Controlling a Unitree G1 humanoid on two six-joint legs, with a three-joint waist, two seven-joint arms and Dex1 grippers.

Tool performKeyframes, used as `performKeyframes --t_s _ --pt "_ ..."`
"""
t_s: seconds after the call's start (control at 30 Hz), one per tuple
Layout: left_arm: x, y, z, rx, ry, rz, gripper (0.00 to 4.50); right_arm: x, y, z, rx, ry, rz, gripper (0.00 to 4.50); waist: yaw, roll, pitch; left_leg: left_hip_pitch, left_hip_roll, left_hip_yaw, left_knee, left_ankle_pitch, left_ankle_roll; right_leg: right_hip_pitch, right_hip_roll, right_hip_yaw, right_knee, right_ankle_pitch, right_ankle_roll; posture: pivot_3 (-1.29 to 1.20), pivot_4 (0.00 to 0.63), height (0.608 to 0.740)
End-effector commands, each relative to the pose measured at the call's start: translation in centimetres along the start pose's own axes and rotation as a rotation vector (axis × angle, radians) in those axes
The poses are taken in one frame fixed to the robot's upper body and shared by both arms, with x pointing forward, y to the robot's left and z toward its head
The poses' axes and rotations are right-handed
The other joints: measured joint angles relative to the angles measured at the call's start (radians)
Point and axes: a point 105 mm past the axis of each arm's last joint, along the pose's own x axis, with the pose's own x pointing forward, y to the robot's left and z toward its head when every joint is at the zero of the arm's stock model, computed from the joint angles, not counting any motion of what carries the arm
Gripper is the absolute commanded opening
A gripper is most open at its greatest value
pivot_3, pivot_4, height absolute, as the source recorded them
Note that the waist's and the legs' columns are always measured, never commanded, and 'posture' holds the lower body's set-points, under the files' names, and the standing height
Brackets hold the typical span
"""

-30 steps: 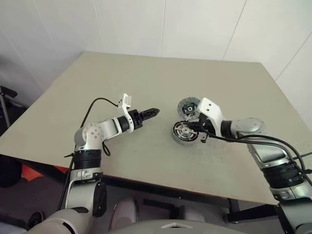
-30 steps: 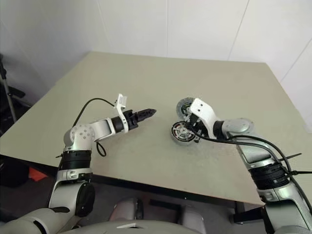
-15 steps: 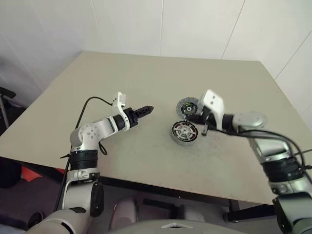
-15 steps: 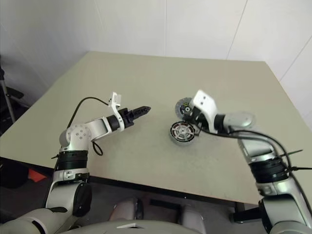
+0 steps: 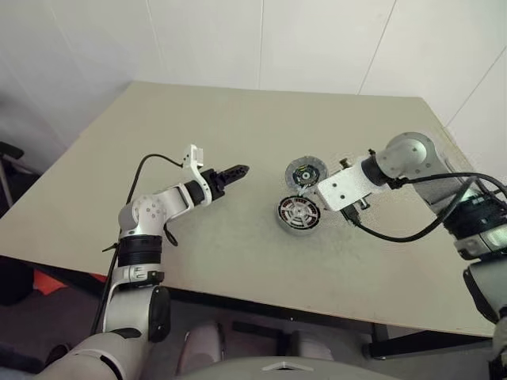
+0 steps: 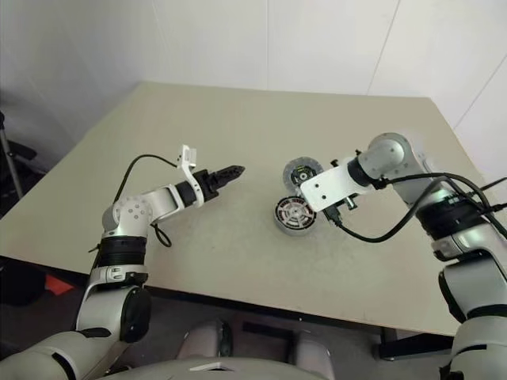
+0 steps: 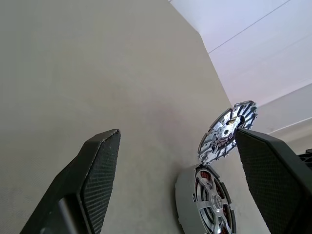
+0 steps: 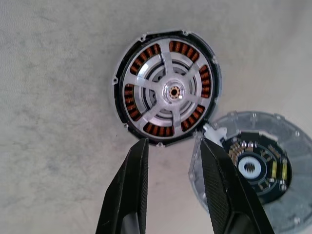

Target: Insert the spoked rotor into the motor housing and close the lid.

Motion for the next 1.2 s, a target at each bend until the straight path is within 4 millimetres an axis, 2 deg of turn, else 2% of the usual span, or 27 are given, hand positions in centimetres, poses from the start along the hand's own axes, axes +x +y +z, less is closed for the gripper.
performKeyframes --t_s 0.03,0.17,0.3,0.6,0.77,1.0,1.2 --pt "-0.4 -0.7 1.1 0.028 -0.055 -0.018 3.95 -0.1 -0.2 0.7 -0.091 -0.004 0.040 1.86 0.001 0.000 0.000 -0.001 0.000 0.000 0.001 0.000 0.000 0.000 0.000 0.000 0.000 0.000 0.000 0.00 0.000 0.740" --pt "-1.0 -0.4 0.9 0.026 -0.063 -0.005 3.95 0.6 1.1 1.1 -0.116 -0.027 0.102 1.86 0.002 0.000 0.000 -0.003 0.000 0.000 0.006 -0.003 0.005 0.000 0.000 0.000 0.001 0.000 0.000 0.00 0.000 0.740" --pt "-1.2 -0.4 0.9 0.026 -0.064 -0.002 3.95 0.9 1.6 0.8 -0.110 -0.019 0.104 1.86 0.004 0.000 0.000 -0.003 0.001 0.000 0.008 -0.004 0.005 0.001 0.000 0.000 0.001 0.000 0.000 0.00 0.000 0.740" --pt "-0.8 -0.9 0.2 0.023 -0.021 -0.018 3.95 2.5 4.2 0.1 -0.033 -0.017 0.144 1.86 0.004 0.000 0.000 0.000 0.002 0.000 0.009 -0.005 0.001 0.002 0.000 0.000 0.001 0.000 0.000 0.00 0.000 0.740" --pt "-0.6 -1.3 -0.6 0.027 0.032 -0.033 3.95 3.3 3.6 0.2 -0.008 -0.024 0.103 1.86 0.001 0.000 0.000 0.002 0.002 0.000 0.009 -0.005 0.001 0.004 0.000 0.000 0.001 0.000 0.000 0.00 0.000 0.740" --pt "-0.7 -1.3 -0.6 0.027 0.042 -0.034 3.95 1.7 2.1 0.1 -0.012 -0.004 0.038 1.86 -0.019 0.000 0.000 0.003 0.002 0.000 0.009 -0.003 -0.002 0.004 0.000 0.000 0.001 0.000 0.000 0.00 0.000 0.740" --pt "-0.6 -1.4 -1.3 0.013 0.066 -0.046 3.95 1.6 1.2 0.8 -0.032 -0.015 0.013 1.86 -0.019 0.000 0.000 0.002 0.002 0.000 0.009 -0.003 -0.001 0.004 0.000 0.000 0.001 0.000 0.000 0.00 0.000 0.740"
